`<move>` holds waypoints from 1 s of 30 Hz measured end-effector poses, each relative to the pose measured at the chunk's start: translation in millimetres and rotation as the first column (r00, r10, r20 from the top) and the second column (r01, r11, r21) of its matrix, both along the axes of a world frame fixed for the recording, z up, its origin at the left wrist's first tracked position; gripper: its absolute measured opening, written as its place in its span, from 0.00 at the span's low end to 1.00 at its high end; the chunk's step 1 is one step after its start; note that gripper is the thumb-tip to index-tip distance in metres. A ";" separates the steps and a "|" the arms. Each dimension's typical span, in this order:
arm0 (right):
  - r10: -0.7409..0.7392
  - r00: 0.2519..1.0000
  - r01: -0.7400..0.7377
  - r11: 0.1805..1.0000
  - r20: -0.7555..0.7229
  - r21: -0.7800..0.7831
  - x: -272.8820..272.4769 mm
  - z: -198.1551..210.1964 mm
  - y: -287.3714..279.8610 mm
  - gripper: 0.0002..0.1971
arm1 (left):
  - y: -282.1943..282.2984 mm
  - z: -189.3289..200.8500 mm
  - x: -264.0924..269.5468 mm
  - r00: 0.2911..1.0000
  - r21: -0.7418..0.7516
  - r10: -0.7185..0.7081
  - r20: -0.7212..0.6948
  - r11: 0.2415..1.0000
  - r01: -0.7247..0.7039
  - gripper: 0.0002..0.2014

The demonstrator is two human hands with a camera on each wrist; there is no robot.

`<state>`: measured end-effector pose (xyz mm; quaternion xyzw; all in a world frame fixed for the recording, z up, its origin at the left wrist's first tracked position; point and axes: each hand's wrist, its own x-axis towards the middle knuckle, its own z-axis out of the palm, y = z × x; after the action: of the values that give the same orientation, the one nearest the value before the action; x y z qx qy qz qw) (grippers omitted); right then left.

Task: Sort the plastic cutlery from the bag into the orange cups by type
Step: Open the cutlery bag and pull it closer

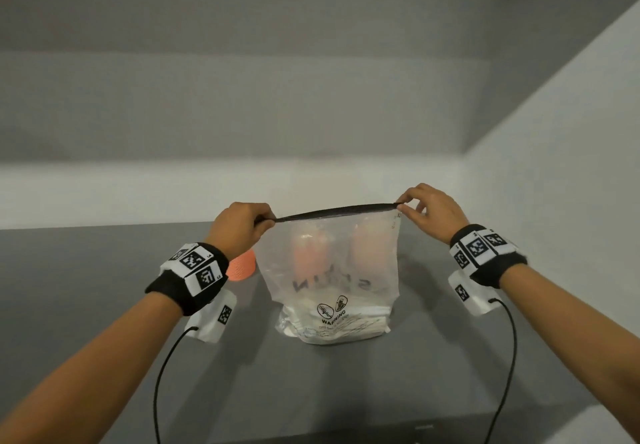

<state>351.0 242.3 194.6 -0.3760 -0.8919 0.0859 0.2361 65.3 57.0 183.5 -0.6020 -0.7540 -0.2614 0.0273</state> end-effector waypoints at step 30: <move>0.052 0.996 0.007 0.771 0.073 -0.637 -25.9 3.1 -19.0 0.09 | 50.8 3.0 56.1 0.993 0.039 -0.060 -0.105 0.997 0.065 0.14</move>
<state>325.1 223.3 197.7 -0.4264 -0.8240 0.3690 0.0552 121.4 107.7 186.5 -0.6374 -0.7266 -0.2463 0.0710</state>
